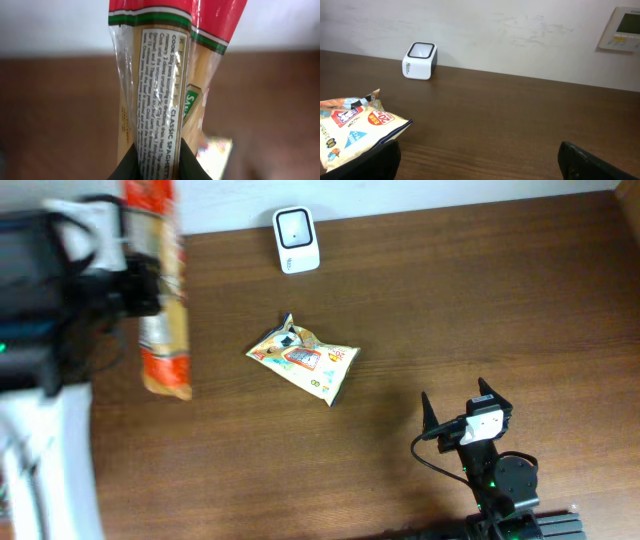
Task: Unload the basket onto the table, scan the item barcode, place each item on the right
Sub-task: 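Place the spaghetti pack beside the snack bag and release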
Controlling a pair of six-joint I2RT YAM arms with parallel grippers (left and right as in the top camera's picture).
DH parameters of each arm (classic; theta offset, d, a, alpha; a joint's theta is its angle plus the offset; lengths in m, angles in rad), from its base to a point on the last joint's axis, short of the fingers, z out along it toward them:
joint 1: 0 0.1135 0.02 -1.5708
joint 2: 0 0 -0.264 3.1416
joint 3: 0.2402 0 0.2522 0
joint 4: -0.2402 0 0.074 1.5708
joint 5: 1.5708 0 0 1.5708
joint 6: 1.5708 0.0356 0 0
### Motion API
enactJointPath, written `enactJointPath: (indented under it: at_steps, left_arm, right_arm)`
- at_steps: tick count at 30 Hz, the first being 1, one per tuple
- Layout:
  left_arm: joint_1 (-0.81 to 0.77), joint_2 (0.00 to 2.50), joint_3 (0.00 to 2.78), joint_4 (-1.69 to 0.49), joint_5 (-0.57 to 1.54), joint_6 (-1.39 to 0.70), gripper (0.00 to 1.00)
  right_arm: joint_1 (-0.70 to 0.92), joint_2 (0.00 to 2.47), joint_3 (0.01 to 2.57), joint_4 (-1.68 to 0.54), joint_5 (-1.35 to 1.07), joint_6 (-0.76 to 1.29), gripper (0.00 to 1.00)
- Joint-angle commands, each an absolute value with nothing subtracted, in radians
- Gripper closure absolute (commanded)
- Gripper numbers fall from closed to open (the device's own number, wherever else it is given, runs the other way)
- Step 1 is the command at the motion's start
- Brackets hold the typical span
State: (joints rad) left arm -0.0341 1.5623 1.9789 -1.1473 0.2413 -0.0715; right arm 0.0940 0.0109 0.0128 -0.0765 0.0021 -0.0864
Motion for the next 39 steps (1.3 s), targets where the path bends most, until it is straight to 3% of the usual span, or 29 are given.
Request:
enactJointPath:
  at_steps: [1,11,12,13,14,15,16,22,28,34,37,39]
  left_arm:
    - [-0.111,1.696,1.872,-1.143,0.186,-0.204,1.0]
    - [-0.22,1.904,1.59,-0.996,0.123,-0.303,1.0]
    - [-0.224,1.906,1.575,-0.984,0.123,-0.302,0.86]
    - [-0.226,1.906,1.562,-0.97,0.123,-0.302,0.64]
    - [-0.226,1.906,1.559,-0.959,0.123,-0.302,0.32]
    - [-0.226,1.905,1.566,-0.954,0.123,-0.302,0.07]
    - [-0.225,1.903,1.586,-0.957,0.123,-0.302,0.0]
    - [-0.181,1.821,1.871,-1.047,0.121,-0.249,0.01]
    - [0.0,1.635,2.083,-1.101,0.091,-0.096,0.01]
    - [0.293,1.498,2.082,-1.168,-0.237,-0.226,0.01]
    - [0.388,1.509,2.053,-1.169,-0.439,-0.284,0.01]
    - [0.43,1.53,2.011,-1.135,-0.464,-0.284,0.01]
  right_arm:
    - [0.089,0.004,0.006,-0.08,0.001,-0.089,0.01]
    - [0.089,0.004,0.006,-0.08,0.001,-0.089,0.01]
    - [0.089,0.004,0.006,-0.08,0.001,-0.089,0.01]
    - [0.089,0.004,0.006,-0.08,0.001,-0.089,0.01]
    - [0.089,0.004,0.006,-0.08,0.001,-0.089,0.01]
    - [0.089,0.004,0.006,-0.08,0.001,-0.089,0.01]
    - [0.089,0.004,0.006,-0.08,0.001,-0.089,0.01]
    - [0.089,0.004,0.006,-0.08,0.001,-0.089,0.01]
    - [0.089,0.004,0.006,-0.08,0.001,-0.089,0.01]
    - [0.089,0.004,0.006,-0.08,0.001,-0.089,0.01]
    - [0.089,0.004,0.006,-0.08,0.001,-0.089,0.01]
    - [0.089,0.004,0.006,-0.08,0.001,-0.089,0.01]
